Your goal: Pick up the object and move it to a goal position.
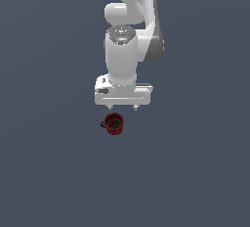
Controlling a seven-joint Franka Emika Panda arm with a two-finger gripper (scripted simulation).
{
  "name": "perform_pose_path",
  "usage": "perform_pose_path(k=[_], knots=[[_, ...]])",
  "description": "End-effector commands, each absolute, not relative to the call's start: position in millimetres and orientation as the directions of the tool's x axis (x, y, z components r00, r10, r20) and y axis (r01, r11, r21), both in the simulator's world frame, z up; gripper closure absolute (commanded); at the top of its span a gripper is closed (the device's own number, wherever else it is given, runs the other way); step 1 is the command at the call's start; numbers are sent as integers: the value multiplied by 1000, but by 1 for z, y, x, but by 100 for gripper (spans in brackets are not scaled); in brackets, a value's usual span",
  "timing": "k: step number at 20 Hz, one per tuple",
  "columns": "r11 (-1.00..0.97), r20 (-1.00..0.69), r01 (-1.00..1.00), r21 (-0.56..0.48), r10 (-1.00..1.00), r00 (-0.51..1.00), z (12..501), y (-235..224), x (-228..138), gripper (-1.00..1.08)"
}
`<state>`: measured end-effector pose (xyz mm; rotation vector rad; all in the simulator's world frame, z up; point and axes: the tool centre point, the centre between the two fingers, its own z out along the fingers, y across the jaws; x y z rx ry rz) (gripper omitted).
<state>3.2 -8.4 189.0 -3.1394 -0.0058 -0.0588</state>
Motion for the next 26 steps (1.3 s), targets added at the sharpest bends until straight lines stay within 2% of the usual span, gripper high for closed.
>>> perform_pose_path(k=[1, 15, 26], knots=[[-1000, 37, 4, -2, 4, 999, 189, -8, 3, -20], [-999, 32, 38, -13, 37, 999, 191, 1, 1, -20], [-990, 48, 125, -71, 122, 991, 177, -5, 4, -20]])
